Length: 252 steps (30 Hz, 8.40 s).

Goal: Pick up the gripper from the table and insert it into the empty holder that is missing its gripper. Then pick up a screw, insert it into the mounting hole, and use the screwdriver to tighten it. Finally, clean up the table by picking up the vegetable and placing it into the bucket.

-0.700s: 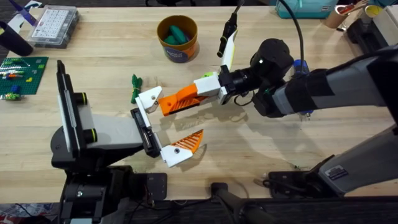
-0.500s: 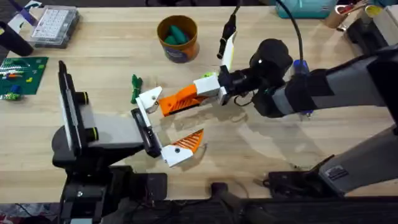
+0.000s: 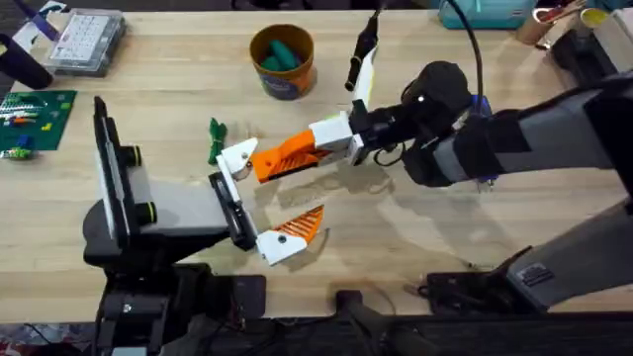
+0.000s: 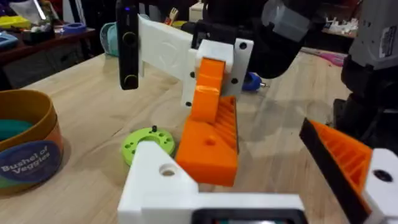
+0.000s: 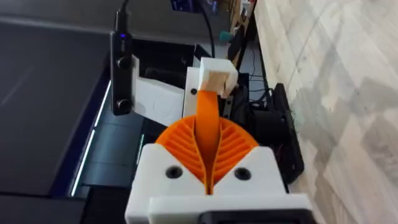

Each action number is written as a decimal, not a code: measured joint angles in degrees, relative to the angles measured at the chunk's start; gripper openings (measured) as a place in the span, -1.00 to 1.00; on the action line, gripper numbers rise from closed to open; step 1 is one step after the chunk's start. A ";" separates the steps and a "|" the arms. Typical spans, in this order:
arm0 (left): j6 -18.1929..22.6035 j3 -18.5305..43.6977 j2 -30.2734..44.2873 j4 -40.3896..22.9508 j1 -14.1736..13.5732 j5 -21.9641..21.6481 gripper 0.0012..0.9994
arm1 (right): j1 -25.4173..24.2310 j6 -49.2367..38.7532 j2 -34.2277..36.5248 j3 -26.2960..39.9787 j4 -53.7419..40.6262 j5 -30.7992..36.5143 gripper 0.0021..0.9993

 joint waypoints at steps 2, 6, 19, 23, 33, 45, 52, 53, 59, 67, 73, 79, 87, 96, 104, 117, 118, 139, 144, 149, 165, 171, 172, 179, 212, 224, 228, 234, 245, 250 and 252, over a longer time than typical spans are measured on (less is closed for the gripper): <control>0.00 0.00 0.00 0.00 0.00 0.00 0.97 | 0.00 0.34 0.00 0.01 -0.01 -0.01 -0.97; 0.00 0.00 0.00 0.00 0.00 0.00 0.97 | 0.00 0.49 0.00 -0.01 -0.34 -0.02 -0.97; 0.00 0.00 0.00 0.00 0.00 0.00 0.97 | 0.00 -0.87 0.00 0.00 -4.81 0.03 -0.97; 0.00 0.00 0.00 0.00 0.00 0.00 0.98 | 0.00 -1.02 0.00 0.02 -3.04 0.20 -0.97; 0.00 0.00 0.00 0.00 -0.02 0.00 0.98 | 0.00 -1.00 0.00 0.02 -3.31 0.72 -0.97; 0.00 0.00 0.00 0.00 0.00 0.00 0.97 | 0.18 -1.02 0.00 -0.01 -3.31 2.13 -0.97; 0.00 0.00 0.00 0.02 0.00 0.00 0.97 | 0.53 -1.95 0.00 0.02 -3.33 2.98 -0.97; 0.00 0.00 0.00 0.00 0.00 0.00 0.97 | 0.73 -2.21 0.00 0.02 -3.33 3.16 -0.97; 0.12 0.00 0.00 0.46 0.00 -0.02 0.97 | 2.44 -3.94 0.00 1.26 -4.78 3.50 -0.97; 0.02 0.00 0.00 -0.17 0.00 -0.26 0.98 | 2.73 -6.04 0.00 3.33 -10.57 3.43 -0.97; 0.10 0.00 0.00 0.31 0.00 -0.60 0.97 | 2.73 -6.93 0.00 4.30 -11.26 3.23 -0.97; 0.22 0.00 0.00 0.25 0.18 -1.58 0.98 | 2.73 -10.10 0.00 6.75 -17.24 2.89 -0.97; 0.26 0.00 0.00 0.49 0.35 -2.72 0.98 | 2.80 -14.54 0.00 9.12 -21.73 2.32 -0.97; 0.19 0.00 0.00 -0.15 0.42 -2.73 0.98 | 2.80 -19.12 0.00 9.92 -25.56 2.18 -0.97; -0.76 0.00 0.00 -0.07 0.42 -2.30 0.98 | 2.58 -20.34 0.00 9.98 -25.99 1.60 -0.97; -1.28 0.00 0.00 -0.76 0.42 -0.57 0.97 | 2.36 -20.74 4.49 14.69 -26.08 -2.85 -0.97; -1.27 0.00 0.00 -0.79 0.42 -0.55 0.97 | 2.36 -20.75 4.48 14.70 -26.10 -2.88 -0.97; -1.36 -0.02 0.00 -0.72 0.92 -1.09 0.97 | 3.48 -19.88 4.48 14.77 -25.97 -0.99 -0.97; -1.36 -0.02 0.00 -0.71 0.92 -1.11 0.97 | 3.48 -19.88 4.48 14.77 -25.99 -0.98 -0.97; -1.37 -0.02 0.00 -0.70 0.92 -1.11 0.97 | 3.48 -19.88 4.48 14.77 -25.99 -0.98 -0.97; -1.53 0.00 0.00 -0.96 0.53 0.41 0.97 | 4.36 -19.78 4.66 14.92 -26.00 0.08 0.57; -1.77 0.00 0.00 -1.26 0.20 2.13 0.97 | 6.01 -19.90 4.65 15.22 -25.81 0.28 0.99; -1.77 0.00 0.00 -1.27 0.20 2.25 0.97 | 6.00 -19.90 4.66 15.23 -25.82 0.30 0.99; -1.79 0.00 0.00 -1.32 0.20 2.79 0.97 | 5.51 -19.84 4.66 15.23 -25.81 0.42 0.99; -1.96 0.00 0.00 -1.36 0.20 2.85 0.97 | -1.86 -3.38 4.66 -0.22 1.22 0.84 0.99; -1.97 0.00 0.00 -1.36 0.20 2.86 0.97 | -0.91 0.24 4.66 -0.20 3.46 0.90 0.89; -1.97 0.00 -0.01 -1.36 0.20 2.85 0.97 | -0.90 0.91 4.66 -0.20 3.57 0.89 0.84; -1.97 0.00 0.00 -1.36 0.20 2.84 0.97 | -0.90 1.50 4.66 -0.20 3.57 0.90 0.70; -1.97 0.00 0.00 -1.36 0.20 2.84 0.97 | -0.15 2.21 4.66 -0.20 3.58 0.90 0.54; -1.97 0.00 0.00 -1.36 0.20 2.82 0.97 | 0.13 2.42 4.66 0.00 3.56 0.87 0.53; -1.97 0.00 0.00 -1.36 0.20 2.84 0.97 | 0.12 2.46 4.66 0.33 3.58 0.88 0.53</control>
